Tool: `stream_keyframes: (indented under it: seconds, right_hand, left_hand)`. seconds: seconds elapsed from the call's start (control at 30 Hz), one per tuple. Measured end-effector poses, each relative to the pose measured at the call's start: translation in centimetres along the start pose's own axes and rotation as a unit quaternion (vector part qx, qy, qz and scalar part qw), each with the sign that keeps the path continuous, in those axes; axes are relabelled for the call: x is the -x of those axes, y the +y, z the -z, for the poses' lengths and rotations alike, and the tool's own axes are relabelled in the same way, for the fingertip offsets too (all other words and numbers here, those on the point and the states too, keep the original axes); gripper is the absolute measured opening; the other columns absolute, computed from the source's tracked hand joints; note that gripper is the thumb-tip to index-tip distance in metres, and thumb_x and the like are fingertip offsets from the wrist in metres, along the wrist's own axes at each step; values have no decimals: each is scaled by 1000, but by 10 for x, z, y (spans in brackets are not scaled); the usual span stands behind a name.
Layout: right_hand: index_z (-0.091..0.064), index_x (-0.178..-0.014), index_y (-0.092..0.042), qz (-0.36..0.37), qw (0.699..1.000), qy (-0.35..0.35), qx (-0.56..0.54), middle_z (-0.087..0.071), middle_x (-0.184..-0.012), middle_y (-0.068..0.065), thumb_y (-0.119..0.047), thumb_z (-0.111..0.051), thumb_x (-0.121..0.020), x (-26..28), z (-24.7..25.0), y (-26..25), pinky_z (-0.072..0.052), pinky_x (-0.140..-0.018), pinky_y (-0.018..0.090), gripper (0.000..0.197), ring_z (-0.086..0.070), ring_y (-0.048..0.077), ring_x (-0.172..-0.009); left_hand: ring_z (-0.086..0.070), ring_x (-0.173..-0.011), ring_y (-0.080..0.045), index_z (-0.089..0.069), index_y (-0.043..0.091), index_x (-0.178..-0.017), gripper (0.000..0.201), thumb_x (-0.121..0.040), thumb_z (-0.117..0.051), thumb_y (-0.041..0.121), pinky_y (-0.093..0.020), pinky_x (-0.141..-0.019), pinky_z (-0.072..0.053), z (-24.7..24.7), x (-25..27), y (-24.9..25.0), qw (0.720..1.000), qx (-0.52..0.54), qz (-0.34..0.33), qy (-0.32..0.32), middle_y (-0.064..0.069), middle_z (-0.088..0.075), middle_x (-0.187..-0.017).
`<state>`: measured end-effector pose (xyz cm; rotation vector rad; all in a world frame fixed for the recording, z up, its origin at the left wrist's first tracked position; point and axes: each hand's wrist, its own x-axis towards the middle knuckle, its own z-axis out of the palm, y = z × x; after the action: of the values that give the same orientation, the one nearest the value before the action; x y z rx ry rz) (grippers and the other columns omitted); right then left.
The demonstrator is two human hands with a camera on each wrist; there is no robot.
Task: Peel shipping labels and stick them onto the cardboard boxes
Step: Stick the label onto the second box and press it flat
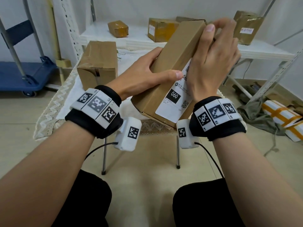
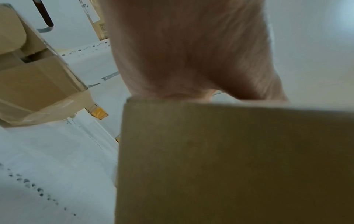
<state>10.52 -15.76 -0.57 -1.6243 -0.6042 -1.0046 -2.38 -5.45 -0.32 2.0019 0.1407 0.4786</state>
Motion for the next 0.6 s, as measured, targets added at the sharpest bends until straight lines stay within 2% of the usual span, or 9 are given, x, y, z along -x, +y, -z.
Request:
stream_keyframes:
  seconds: [0.1, 0.2, 0.3, 0.37, 0.47, 0.53, 0.6]
  right_hand:
    - [-60, -107, -12, -1, 1000, 8, 10, -56, -86, -15, -37, -29, -103, -5, 0, 3, -35, -96, 31, 40, -56, 13, -87]
    - [-60, -108, -13, 3, 1000, 12, 21, -66, -90, -13, -38, -28, -104, -9, -1, 5, -35, -96, 32, 41, -58, 10, -85]
    - [-60, -109, -13, -2, 1000, 15, 16, -68, -88, -11, -39, -27, -105, -12, -2, 10, -35, -95, 31, 43, -59, 7, -83]
    - [-60, -109, -11, -15, 1000, 24, 10, -63, -77, -13, -38, -27, -106, -14, -3, 14, -35, -94, 30, 42, -55, 5, -74]
    - [-60, -108, -6, -39, 998, 41, 3, -45, -57, -21, -29, -32, -109, -17, -1, 19, -38, -95, 30, 37, -45, 3, -60]
    - [-59, -108, -7, -49, 998, 36, -11, -42, -52, -23, -27, -33, -109, -17, 2, 19, -38, -95, 30, 33, -46, 4, -60]
    - [-54, -108, -12, -53, 998, 7, -24, -45, -53, -19, -31, -30, -109, -12, 3, 13, -35, -96, 28, 30, -51, 4, -63]
  left_hand:
    - [-69, -105, -5, -51, 30, -138, 65, -80, -73, 49, -31, -89, -59, 1, 0, 1, 1000, 2, -4, -6, 9, -66, -123]
    - [-69, -104, -5, -51, 30, -139, 65, -81, -73, 48, -29, -88, -60, 1, 0, 1, 1000, 2, -3, -7, 10, -67, -123]
    - [-69, -103, -2, -52, 32, -137, 60, -82, -73, 46, -25, -86, -59, 0, 0, 1, 1000, 3, -2, -3, 12, -67, -121]
    - [-69, -101, -1, -52, 32, -136, 56, -85, -73, 46, -22, -83, -59, -1, 0, 2, 1000, -1, 0, 0, 13, -67, -120]
    - [-70, -97, 0, -54, 31, -133, 51, -88, -71, 48, -20, -79, -58, -3, -1, 1, 1000, 2, 10, 6, 14, -69, -116]
    - [-72, -96, -3, -55, 29, -132, 54, -85, -68, 52, -23, -78, -58, -4, -3, 1, 1000, 9, 16, 9, 12, -70, -116]
    - [-72, -97, -4, -55, 29, -133, 58, -83, -66, 57, -25, -79, -58, -4, -4, -1, 1000, 13, 22, 17, 11, -71, -117]
